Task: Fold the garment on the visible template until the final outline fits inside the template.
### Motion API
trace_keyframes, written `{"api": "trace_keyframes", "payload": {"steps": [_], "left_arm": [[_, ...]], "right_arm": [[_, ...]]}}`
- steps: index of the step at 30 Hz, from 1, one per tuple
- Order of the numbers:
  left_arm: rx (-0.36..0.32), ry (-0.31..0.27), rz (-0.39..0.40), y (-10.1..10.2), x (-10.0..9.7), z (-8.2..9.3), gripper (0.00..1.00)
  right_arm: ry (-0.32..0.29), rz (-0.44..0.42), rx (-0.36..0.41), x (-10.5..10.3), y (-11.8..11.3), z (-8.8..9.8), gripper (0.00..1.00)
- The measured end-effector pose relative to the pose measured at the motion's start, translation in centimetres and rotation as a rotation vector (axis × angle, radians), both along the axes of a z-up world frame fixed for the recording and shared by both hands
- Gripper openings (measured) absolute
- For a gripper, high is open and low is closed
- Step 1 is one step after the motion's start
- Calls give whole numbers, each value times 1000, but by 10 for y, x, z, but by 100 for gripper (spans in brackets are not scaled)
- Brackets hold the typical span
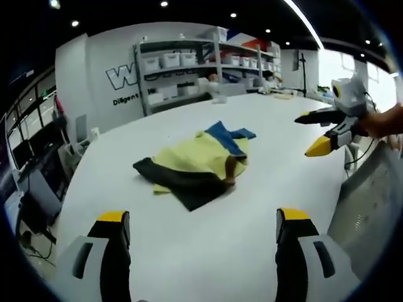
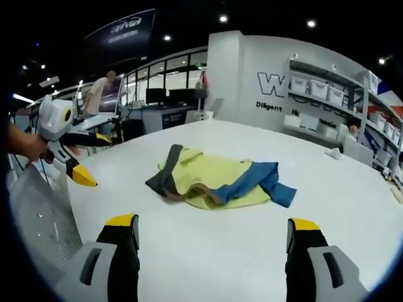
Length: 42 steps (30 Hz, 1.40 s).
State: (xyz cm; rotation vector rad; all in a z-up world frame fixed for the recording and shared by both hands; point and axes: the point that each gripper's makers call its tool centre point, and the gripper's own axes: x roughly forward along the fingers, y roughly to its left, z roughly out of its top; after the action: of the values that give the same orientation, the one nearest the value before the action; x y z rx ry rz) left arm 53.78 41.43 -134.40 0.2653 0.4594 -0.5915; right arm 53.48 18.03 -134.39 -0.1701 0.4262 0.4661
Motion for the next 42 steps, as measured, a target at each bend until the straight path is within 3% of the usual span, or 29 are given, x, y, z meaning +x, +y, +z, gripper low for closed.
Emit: {"api": "trace_keyframes", "payload": {"steps": [5, 21, 31, 42], "left_arm": [[44, -27, -30, -3, 10, 0, 92], [87, -4, -99, -21, 25, -15, 94], [118, 0, -178, -35, 29, -21, 90], [203, -12, -288, -45, 39, -29, 73]], "right_arm": [[-6, 10, -20, 12, -5, 3, 95], [11, 89, -99, 32, -10, -9, 94], [20, 179, -184, 39, -8, -20, 83], [18, 259, -247, 53, 2, -26, 66]]}}
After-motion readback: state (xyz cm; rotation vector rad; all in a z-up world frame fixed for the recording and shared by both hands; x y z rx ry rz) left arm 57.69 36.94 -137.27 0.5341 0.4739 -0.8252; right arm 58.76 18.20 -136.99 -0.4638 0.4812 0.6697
